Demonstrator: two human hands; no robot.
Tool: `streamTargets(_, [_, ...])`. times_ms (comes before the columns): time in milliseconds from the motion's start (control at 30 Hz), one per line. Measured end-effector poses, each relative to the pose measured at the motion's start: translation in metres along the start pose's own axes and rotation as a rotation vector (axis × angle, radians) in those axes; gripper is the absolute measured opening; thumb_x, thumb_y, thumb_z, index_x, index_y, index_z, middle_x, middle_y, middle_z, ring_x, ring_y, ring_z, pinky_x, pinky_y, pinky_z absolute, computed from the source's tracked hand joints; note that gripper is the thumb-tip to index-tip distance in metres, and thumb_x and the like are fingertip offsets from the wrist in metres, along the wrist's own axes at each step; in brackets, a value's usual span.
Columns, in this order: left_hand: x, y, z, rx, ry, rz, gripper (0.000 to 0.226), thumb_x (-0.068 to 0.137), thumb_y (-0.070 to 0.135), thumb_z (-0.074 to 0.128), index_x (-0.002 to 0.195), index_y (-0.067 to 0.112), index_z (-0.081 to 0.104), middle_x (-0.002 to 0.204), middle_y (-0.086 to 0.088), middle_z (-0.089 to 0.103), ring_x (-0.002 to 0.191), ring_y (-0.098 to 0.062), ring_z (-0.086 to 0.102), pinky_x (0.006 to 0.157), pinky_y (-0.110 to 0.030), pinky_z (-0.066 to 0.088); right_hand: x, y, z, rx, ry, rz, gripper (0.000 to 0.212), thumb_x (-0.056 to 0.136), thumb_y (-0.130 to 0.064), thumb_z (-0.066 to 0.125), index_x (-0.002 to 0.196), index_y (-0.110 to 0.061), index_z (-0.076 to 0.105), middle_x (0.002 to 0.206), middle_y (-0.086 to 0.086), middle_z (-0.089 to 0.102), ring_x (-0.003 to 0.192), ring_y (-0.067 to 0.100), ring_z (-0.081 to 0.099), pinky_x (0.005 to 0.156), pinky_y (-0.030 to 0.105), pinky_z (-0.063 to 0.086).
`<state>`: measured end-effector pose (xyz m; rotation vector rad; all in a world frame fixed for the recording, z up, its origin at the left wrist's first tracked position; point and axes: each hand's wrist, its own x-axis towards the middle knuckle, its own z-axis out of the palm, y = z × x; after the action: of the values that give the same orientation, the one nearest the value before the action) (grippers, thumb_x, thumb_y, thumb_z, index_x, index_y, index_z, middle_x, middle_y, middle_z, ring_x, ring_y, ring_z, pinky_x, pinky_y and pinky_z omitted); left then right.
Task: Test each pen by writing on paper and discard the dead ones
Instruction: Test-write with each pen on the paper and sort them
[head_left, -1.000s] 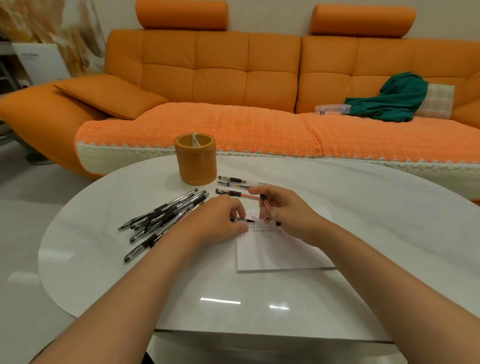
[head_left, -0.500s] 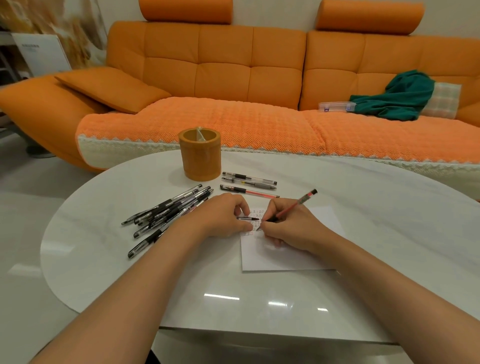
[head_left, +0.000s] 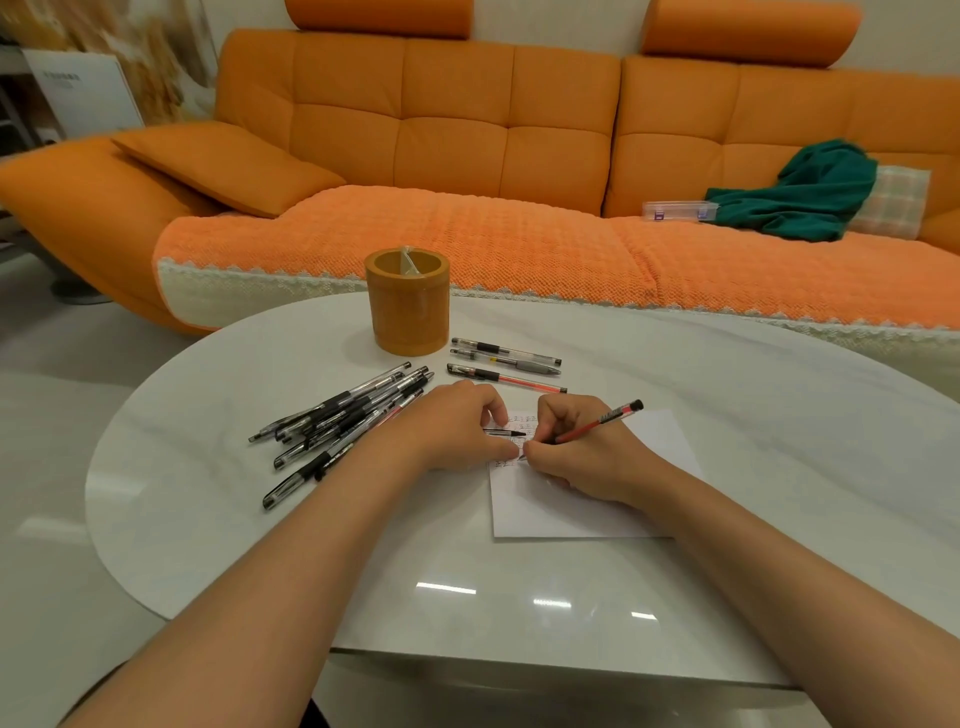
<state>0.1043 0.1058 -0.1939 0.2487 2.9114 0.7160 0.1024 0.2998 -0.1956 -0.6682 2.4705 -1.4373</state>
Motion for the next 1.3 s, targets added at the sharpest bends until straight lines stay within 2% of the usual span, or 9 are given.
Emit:
streamTargets(267, [0.0009, 0.0007, 0.0002, -0.013, 0.0, -0.01, 0.034, 0.08, 0.053, 0.074, 0.104, 0.035, 0.058, 0.101, 0.011, 0.053, 0.09, -0.007, 0.053, 0.077, -0.03, 0.048, 0.001, 0.0029, 0.0004, -0.061, -0.009, -0.035, 0.022, 0.081, -0.001, 0.069, 0.068, -0.006, 0.052, 0.064, 0.019, 0.065, 0.051, 0.013, 0.06, 0.05, 0.027, 0.046])
streamTargets(433, [-0.0005, 0.0019, 0.0004, -0.019, 0.002, -0.013, 0.035, 0.081, 0.051, 0.074, 0.106, 0.034, 0.059, 0.103, 0.009, 0.054, 0.093, -0.01, 0.054, 0.08, -0.031, 0.049, 0.0001, 0.0044, 0.0013, -0.076, 0.009, -0.045, 0.023, 0.079, -0.001, 0.069, 0.068, -0.002, 0.05, 0.055, 0.006, 0.06, 0.049, 0.01, 0.058, 0.048, 0.024, 0.043])
streamTargets(633, [-0.0014, 0.0014, 0.0009, -0.019, 0.006, -0.009, 0.034, 0.082, 0.051, 0.074, 0.107, 0.034, 0.059, 0.103, 0.011, 0.053, 0.095, -0.01, 0.052, 0.081, -0.029, 0.047, -0.0021, 0.0057, 0.0015, -0.047, 0.031, -0.067, 0.023, 0.08, 0.0, 0.069, 0.066, -0.006, 0.051, 0.061, 0.02, 0.062, 0.05, 0.015, 0.058, 0.049, 0.027, 0.043])
streamTargets(800, [-0.0015, 0.001, 0.0013, -0.025, 0.016, -0.012, 0.034, 0.081, 0.051, 0.075, 0.106, 0.034, 0.06, 0.1, 0.012, 0.054, 0.092, -0.008, 0.053, 0.082, -0.031, 0.05, -0.0014, 0.0057, 0.0007, -0.047, -0.01, -0.06, 0.022, 0.08, 0.002, 0.068, 0.067, -0.002, 0.051, 0.06, 0.017, 0.062, 0.051, 0.014, 0.057, 0.05, 0.027, 0.043])
streamTargets(933, [-0.0009, 0.0005, 0.002, -0.027, 0.019, -0.012, 0.034, 0.08, 0.051, 0.075, 0.105, 0.034, 0.06, 0.099, 0.013, 0.054, 0.093, -0.009, 0.054, 0.082, -0.031, 0.05, -0.0006, 0.0067, 0.001, -0.033, 0.005, -0.066, 0.024, 0.079, 0.003, 0.068, 0.065, -0.008, 0.051, 0.059, 0.015, 0.061, 0.051, 0.014, 0.057, 0.05, 0.027, 0.043])
streamTargets(1133, [-0.0008, 0.0011, 0.002, -0.034, 0.02, -0.016, 0.034, 0.08, 0.051, 0.075, 0.105, 0.035, 0.06, 0.1, 0.013, 0.054, 0.092, -0.008, 0.054, 0.08, -0.03, 0.049, -0.0012, 0.0071, 0.002, -0.053, 0.011, -0.071, 0.022, 0.079, 0.002, 0.068, 0.067, -0.001, 0.05, 0.056, 0.012, 0.059, 0.049, 0.012, 0.056, 0.049, 0.025, 0.041])
streamTargets(1300, [-0.0013, 0.0007, 0.0018, -0.03, 0.019, -0.018, 0.035, 0.08, 0.053, 0.075, 0.105, 0.034, 0.06, 0.101, 0.013, 0.055, 0.094, -0.009, 0.055, 0.084, -0.032, 0.051, -0.0019, 0.0062, 0.0012, -0.054, -0.006, -0.08, 0.021, 0.081, 0.001, 0.069, 0.069, -0.002, 0.052, 0.061, 0.018, 0.063, 0.05, 0.013, 0.057, 0.05, 0.027, 0.044])
